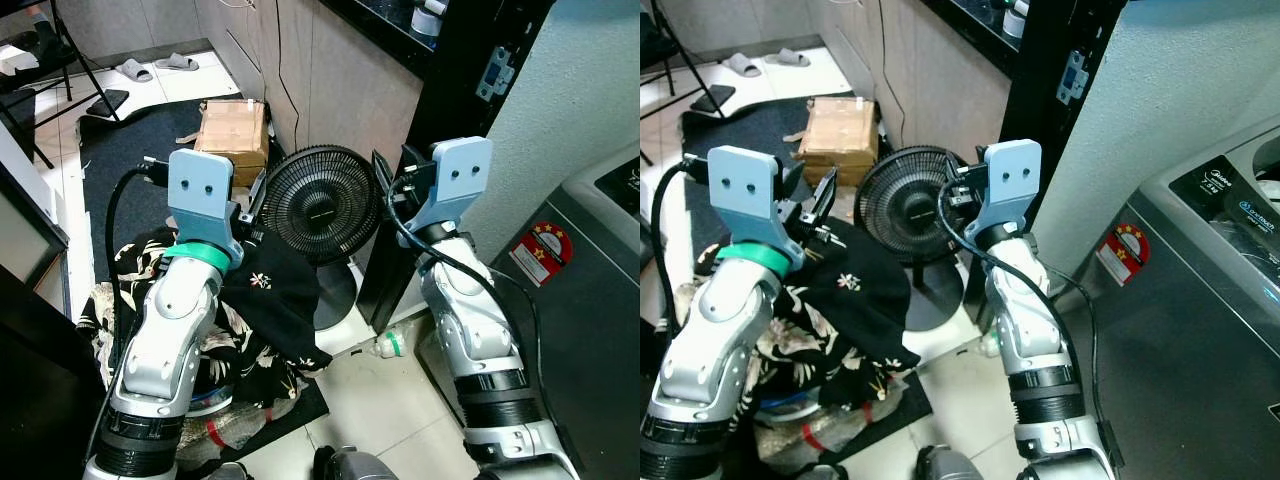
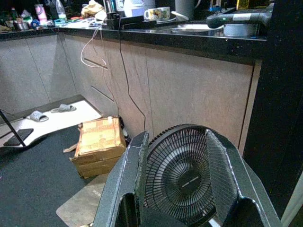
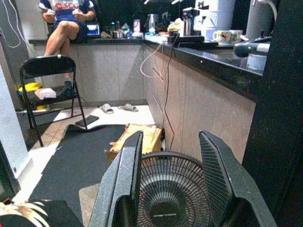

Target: Clothes washing

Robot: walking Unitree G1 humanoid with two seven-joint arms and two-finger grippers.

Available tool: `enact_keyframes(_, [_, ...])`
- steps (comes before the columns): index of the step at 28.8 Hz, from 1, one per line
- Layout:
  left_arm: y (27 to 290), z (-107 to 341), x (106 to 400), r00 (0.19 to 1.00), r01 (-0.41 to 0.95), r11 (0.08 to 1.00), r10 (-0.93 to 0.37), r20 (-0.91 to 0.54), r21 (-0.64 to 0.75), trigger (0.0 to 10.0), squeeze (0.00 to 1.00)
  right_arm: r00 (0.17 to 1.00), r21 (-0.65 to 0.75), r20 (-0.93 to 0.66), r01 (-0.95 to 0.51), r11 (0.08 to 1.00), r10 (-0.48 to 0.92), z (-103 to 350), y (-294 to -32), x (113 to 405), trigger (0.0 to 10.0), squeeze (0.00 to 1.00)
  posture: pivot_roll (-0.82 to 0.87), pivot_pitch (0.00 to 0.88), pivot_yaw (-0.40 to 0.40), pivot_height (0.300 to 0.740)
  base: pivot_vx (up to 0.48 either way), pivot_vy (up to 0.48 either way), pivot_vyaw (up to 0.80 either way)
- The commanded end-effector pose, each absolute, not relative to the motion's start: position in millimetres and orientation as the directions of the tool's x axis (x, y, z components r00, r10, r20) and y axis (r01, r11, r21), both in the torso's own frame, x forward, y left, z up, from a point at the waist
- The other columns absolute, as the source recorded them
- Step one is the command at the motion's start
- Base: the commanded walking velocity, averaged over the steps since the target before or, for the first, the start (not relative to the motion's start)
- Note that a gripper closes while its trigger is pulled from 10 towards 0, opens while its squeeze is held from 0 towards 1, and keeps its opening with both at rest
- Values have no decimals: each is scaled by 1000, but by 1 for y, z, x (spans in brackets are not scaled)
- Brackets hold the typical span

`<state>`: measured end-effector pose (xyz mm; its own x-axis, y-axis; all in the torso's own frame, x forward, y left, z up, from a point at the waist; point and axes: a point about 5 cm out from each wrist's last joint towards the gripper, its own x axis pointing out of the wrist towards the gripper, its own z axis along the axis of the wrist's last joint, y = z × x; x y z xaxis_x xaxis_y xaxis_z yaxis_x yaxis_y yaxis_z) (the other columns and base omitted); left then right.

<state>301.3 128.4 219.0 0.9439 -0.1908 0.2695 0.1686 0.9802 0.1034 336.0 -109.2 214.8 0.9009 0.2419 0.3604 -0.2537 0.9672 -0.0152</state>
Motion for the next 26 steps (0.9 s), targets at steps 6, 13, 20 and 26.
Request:
enact_keyframes(6, [126,212,300,953,173,980,-193,234,101,10000,0,902,-41,334,-274,961,272,209,-107,332,10000,0,-5,37,-4,740,-157,0,0])
enact_keyframes(13, [125,211,299,953,174,978,-196,231,111,10000,0,894,-121,318,-293,948,317,205,-99,331,10000,0,6,37,-7,740,-425,0,252])
enact_keyframes(20, [121,211,301,951,178,978,-200,234,110,10000,0,891,-157,303,-303,940,338,204,-100,331,10000,0,-4,32,-4,740,-266,0,686])
enact_keyframes(26, [117,211,301,949,193,975,-214,233,108,10000,0,883,-154,304,-325,933,358,204,-97,330,10000,0,-6,28,-3,740,0,0,0])
